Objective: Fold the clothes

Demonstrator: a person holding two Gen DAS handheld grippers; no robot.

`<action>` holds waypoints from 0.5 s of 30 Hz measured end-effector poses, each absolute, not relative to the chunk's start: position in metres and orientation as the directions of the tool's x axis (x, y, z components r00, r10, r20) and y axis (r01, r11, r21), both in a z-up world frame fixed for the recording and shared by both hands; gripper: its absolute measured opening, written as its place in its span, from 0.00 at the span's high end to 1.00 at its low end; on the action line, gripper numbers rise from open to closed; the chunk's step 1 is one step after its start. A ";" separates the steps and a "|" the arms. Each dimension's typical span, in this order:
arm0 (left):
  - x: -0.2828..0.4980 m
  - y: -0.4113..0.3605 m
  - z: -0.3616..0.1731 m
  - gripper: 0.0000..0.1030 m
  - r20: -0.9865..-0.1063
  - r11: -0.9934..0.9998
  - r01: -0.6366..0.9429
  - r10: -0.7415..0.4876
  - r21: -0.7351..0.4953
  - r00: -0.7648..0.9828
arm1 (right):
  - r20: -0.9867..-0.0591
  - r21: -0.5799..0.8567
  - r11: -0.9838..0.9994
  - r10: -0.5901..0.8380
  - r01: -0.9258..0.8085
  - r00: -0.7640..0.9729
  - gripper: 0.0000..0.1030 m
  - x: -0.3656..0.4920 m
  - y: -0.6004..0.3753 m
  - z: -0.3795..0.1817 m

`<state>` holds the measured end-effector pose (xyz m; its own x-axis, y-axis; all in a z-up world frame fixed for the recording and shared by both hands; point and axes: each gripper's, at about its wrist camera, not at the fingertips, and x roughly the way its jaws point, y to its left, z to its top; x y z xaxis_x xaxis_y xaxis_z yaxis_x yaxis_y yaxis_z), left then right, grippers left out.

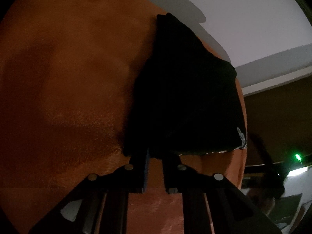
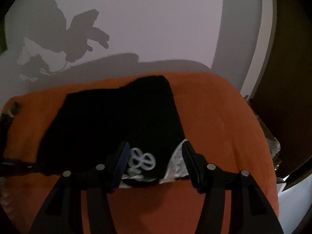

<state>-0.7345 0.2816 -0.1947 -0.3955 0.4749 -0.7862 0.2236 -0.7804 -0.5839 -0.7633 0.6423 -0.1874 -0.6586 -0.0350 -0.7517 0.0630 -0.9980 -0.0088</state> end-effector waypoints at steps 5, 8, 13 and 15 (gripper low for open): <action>-0.736 0.266 -0.183 0.76 -0.801 -0.773 0.288 0.433 -0.566 -0.414 | -0.843 0.002 -1.000 -0.014 0.022 -0.538 0.68 -0.771 0.665 -0.238; -0.738 0.255 -0.160 0.65 -0.799 -0.778 0.306 0.381 -0.549 -0.464 | -0.834 0.006 -0.999 -0.024 0.034 -0.552 0.68 -0.764 0.669 -0.225; -0.788 0.304 -0.132 0.47 -0.744 -0.803 0.175 0.414 -0.570 -0.524 | -0.747 0.098 -0.991 -0.130 0.085 -0.651 0.68 -0.766 0.659 -0.186; -0.813 0.333 -0.128 0.39 -0.738 -0.832 0.124 0.398 -0.540 -0.544 | -0.756 0.131 -0.988 -0.151 0.078 -0.637 0.68 -0.775 0.654 -0.194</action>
